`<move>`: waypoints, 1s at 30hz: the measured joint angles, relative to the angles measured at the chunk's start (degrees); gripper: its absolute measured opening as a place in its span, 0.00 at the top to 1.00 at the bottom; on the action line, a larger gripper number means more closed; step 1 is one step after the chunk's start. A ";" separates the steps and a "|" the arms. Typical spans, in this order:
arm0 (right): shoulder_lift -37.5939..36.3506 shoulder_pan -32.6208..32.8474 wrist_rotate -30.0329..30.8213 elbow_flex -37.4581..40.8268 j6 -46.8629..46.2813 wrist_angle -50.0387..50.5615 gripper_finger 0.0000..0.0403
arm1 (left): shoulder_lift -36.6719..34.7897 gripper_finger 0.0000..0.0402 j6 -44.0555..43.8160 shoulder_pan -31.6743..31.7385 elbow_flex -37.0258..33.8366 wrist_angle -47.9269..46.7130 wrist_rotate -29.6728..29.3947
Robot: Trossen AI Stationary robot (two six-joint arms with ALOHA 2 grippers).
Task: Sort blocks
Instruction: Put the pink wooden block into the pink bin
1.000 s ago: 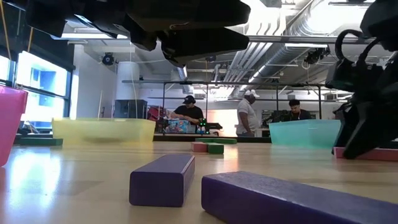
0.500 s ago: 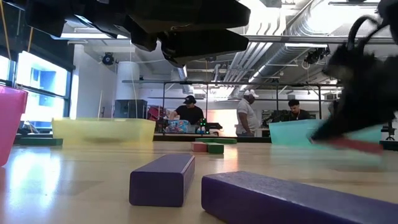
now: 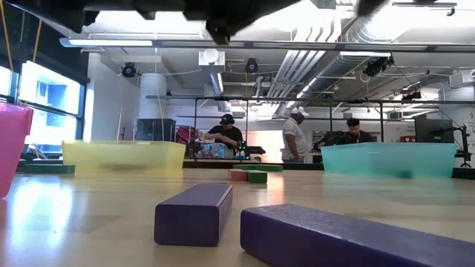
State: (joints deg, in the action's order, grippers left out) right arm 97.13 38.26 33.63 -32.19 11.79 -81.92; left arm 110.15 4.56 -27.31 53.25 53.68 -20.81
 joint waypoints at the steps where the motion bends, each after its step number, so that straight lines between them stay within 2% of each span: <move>1: 0.83 0.00 -1.30 -2.13 2.13 0.50 0.80 | 0.00 0.45 0.51 0.16 0.00 1.49 0.00; 5: 3.87 0.02 -5.16 -10.20 8.49 4.67 0.80 | 0.00 0.45 1.07 0.54 0.02 4.46 2.65; 13: 6.18 0.00 -5.68 -20.37 11.43 16.16 0.80 | 0.00 0.45 0.65 0.37 0.02 9.06 10.71; 18: 6.15 -0.09 -5.36 -22.25 12.70 17.72 0.80 | 0.02 0.45 3.55 -0.54 1.15 9.81 12.24; 27: 6.07 -1.08 -5.68 -22.26 9.66 18.79 0.80 | 0.04 0.45 4.63 -1.00 4.44 8.44 11.23; 30: 6.07 -1.07 -5.71 -22.25 9.36 19.05 0.80 | 0.04 0.49 4.65 -1.22 4.44 7.99 11.01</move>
State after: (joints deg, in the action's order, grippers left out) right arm 103.20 37.19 27.92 -54.43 21.15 -62.87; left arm 110.19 9.21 -28.53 57.69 61.67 -9.80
